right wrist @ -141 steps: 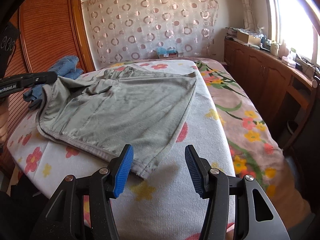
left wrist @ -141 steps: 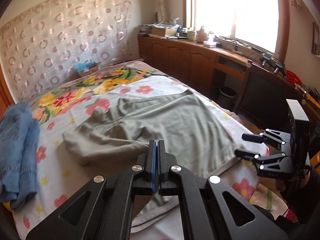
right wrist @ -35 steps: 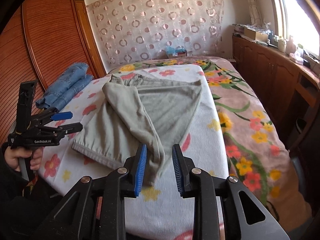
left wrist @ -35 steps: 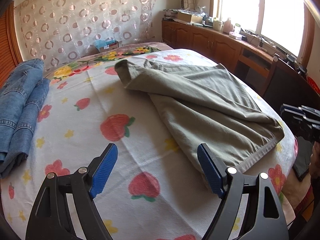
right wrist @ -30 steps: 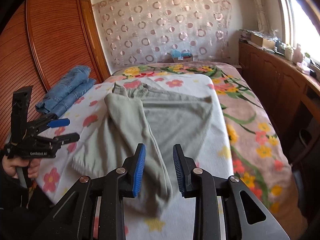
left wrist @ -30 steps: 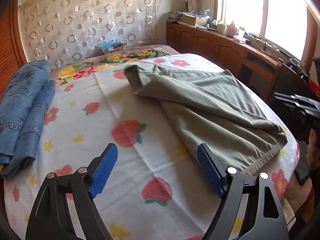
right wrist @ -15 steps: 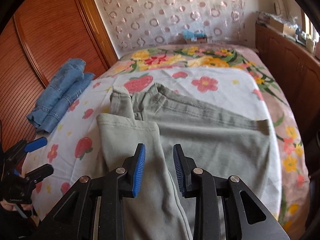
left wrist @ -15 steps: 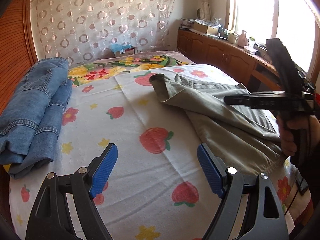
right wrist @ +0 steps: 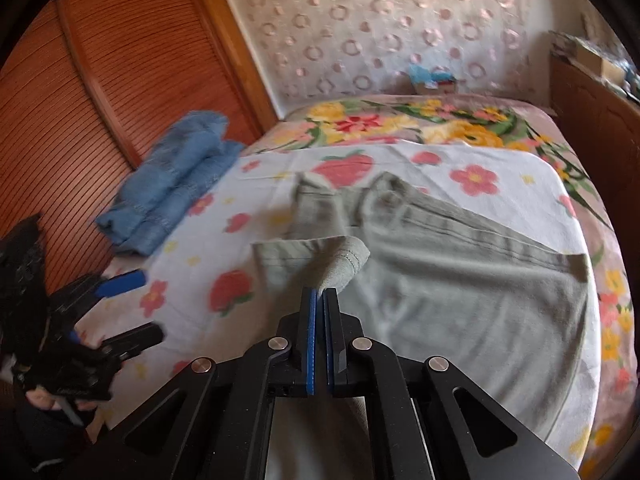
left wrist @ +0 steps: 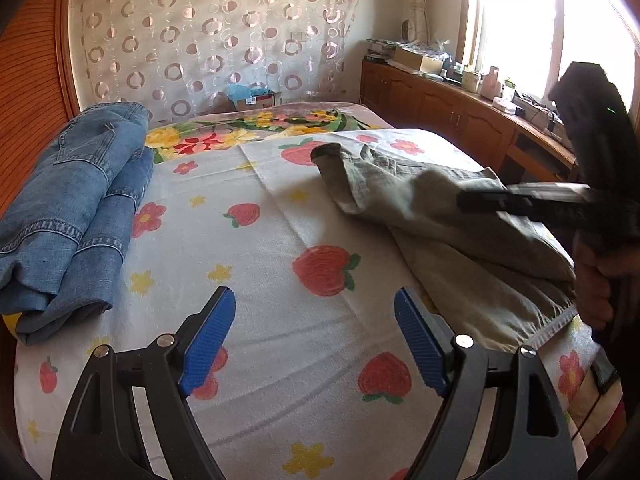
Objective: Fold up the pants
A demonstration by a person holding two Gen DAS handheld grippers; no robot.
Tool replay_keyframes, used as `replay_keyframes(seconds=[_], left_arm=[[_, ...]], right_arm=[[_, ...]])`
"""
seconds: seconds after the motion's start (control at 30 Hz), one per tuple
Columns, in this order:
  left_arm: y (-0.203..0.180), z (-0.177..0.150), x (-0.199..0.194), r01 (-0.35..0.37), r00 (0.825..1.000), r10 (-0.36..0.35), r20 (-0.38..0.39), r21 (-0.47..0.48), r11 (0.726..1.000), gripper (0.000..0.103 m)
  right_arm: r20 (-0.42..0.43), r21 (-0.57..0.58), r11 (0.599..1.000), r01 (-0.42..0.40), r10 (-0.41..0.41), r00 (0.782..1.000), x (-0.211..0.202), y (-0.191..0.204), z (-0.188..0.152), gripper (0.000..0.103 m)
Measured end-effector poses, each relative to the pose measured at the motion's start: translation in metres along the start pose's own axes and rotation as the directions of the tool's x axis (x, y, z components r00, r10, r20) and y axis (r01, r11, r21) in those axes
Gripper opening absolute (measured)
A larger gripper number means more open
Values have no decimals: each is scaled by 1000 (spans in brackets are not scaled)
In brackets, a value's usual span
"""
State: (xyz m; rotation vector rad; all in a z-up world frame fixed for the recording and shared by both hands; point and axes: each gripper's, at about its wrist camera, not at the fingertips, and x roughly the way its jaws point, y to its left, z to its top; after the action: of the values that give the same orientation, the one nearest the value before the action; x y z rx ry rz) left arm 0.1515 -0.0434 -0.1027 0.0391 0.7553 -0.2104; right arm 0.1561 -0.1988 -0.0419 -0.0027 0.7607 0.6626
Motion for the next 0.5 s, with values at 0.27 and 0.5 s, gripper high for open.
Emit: replay_keyframes(seconds=[0.27, 0.5], left_arm=[[9, -1, -6, -13, 1000, 13, 11, -14, 1000, 83], [15, -1, -6, -18, 1000, 18, 14, -27, 999, 83]], right_arm=[[-74, -107, 994, -25, 17, 997, 12, 34, -34, 10], [-6, -140, 989, 42, -44, 999, -3, 35, -36, 29]])
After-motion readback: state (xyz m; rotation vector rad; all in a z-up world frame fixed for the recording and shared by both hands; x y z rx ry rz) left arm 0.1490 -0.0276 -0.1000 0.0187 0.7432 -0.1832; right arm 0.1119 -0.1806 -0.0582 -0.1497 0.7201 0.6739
